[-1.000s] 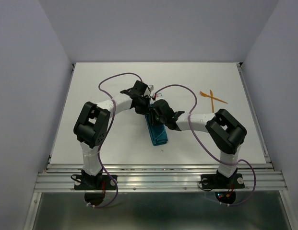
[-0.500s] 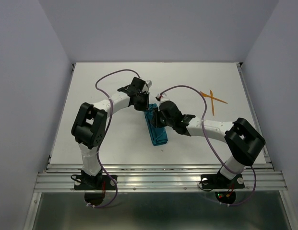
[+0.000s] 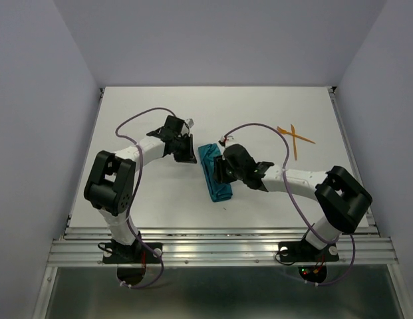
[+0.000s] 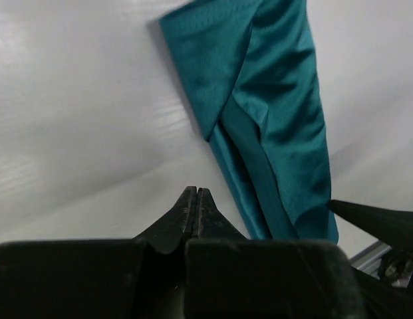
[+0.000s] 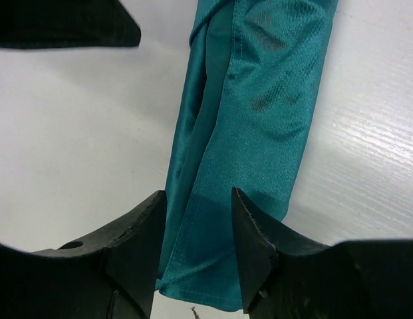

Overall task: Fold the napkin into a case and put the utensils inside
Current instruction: Smooth out the smaller rectangle-folded napkin at the center of the board.

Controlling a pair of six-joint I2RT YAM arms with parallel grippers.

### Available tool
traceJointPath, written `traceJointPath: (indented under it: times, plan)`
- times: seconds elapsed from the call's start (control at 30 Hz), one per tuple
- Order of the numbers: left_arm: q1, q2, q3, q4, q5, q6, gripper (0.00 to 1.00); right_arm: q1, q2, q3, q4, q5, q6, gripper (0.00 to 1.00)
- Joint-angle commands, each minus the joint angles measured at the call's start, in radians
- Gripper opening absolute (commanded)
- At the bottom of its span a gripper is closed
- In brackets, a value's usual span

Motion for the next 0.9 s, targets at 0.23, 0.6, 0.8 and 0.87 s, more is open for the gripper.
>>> traceJointPath:
  times: [0.23,0.6,0.8,0.87]
  plan:
    - [-0.046,-0.021,-0.125,0.093,0.140,-0.082,0.00,0.079,0.054,0.103,-0.125,0.070,-0.094,0.47]
    - [-0.055,0.001,-0.171,0.126,0.167,-0.089,0.00,0.118,0.136,0.165,-0.138,0.106,-0.116,0.39]
    - [-0.057,0.010,-0.192,0.142,0.173,-0.088,0.00,0.127,0.180,0.174,-0.147,0.150,-0.117,0.35]
    - [-0.057,0.013,-0.198,0.148,0.178,-0.086,0.00,0.127,0.188,0.174,-0.147,0.162,-0.111,0.31]
